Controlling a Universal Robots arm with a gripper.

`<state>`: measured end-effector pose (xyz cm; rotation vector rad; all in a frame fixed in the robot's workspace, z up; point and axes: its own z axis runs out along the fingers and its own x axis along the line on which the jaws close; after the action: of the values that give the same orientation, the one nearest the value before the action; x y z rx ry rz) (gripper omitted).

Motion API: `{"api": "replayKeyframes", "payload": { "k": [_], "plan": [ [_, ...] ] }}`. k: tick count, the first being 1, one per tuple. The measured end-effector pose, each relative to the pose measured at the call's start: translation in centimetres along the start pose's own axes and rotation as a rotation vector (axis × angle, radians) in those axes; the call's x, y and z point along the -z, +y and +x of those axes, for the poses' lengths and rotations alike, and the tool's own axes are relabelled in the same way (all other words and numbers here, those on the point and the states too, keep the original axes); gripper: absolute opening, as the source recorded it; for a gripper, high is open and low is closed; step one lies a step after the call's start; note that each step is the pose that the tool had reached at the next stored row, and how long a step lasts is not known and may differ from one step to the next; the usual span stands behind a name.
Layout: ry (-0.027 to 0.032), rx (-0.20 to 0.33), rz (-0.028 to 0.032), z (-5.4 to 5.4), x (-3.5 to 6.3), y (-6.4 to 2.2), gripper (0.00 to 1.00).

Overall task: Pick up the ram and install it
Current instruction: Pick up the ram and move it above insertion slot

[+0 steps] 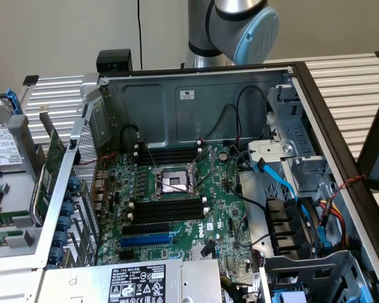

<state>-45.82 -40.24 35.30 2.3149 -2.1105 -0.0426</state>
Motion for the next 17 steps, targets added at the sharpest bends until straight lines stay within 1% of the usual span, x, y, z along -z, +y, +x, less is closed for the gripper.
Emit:
{"api": "replayKeyframes", "payload": {
  "k": [3, 7, 12, 17],
  "plan": [
    [0.0001, -0.002, -0.0001, 0.0, -0.54, -0.01, 0.48],
    [0.0011, -0.022, 0.0002, 0.1, -1.10, -0.03, 0.48],
    [0.0066, -0.044, 0.0000, 0.1, -1.59, -0.11, 0.48],
    [0.0066, -0.054, 0.0003, 0.1, -2.44, -0.45, 0.48]
  ]
}}
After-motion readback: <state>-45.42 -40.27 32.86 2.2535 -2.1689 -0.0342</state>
